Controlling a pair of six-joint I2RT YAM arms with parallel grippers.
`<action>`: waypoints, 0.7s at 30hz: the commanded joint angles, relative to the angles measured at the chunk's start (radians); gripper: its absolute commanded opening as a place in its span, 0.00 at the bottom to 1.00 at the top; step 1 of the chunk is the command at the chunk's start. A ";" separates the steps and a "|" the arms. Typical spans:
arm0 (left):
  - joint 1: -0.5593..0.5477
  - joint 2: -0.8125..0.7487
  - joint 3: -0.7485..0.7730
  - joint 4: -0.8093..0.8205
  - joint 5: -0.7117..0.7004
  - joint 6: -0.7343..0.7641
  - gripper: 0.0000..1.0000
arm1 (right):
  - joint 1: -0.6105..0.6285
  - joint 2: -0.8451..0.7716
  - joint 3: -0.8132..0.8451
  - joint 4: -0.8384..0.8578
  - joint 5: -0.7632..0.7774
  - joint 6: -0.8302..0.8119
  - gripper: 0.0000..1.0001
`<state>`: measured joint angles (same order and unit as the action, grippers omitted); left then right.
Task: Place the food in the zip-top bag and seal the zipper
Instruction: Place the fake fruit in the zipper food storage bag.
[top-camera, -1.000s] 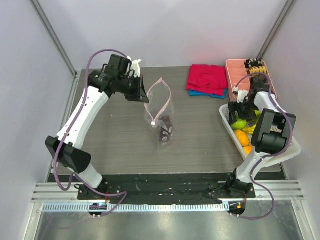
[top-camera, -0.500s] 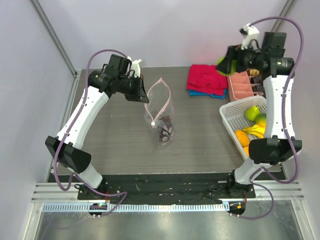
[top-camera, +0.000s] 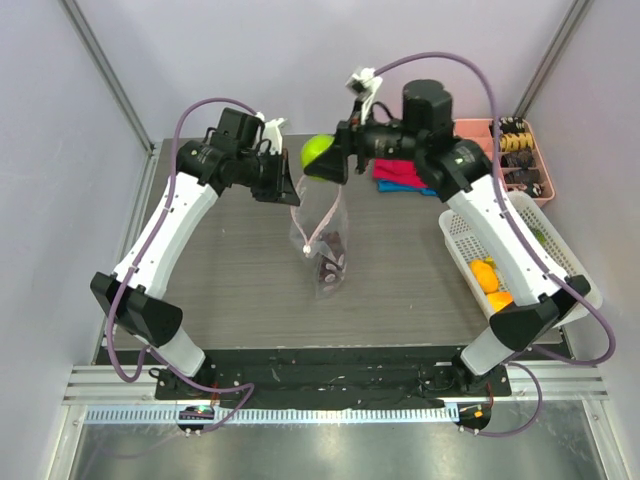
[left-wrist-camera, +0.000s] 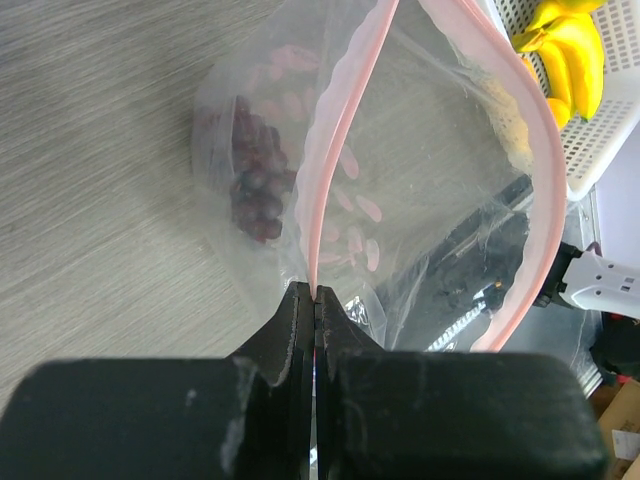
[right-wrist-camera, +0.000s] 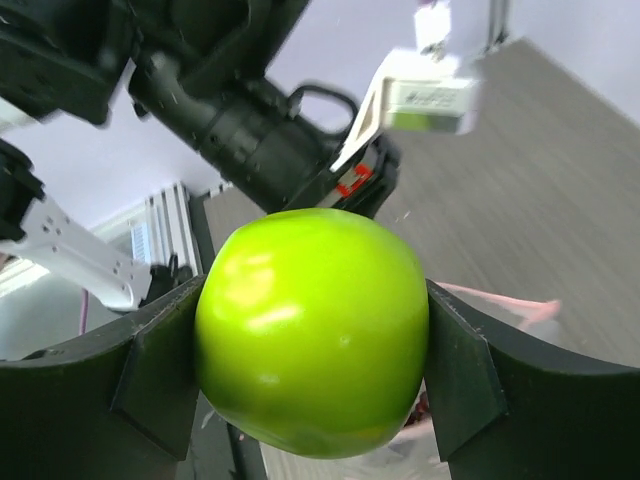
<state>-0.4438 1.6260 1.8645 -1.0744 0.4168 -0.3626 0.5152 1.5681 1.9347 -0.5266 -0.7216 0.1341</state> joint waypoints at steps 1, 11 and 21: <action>-0.004 -0.005 0.033 0.013 0.017 0.002 0.00 | 0.094 0.029 -0.071 0.037 0.103 -0.108 0.49; -0.004 -0.009 0.033 0.014 0.017 0.002 0.00 | 0.131 0.027 -0.118 -0.096 0.315 -0.280 0.98; -0.004 0.006 0.042 0.011 0.019 0.013 0.00 | -0.005 -0.068 -0.085 -0.187 0.321 -0.255 1.00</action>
<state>-0.4450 1.6272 1.8645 -1.0744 0.4198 -0.3614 0.6239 1.5810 1.8027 -0.6849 -0.4103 -0.1188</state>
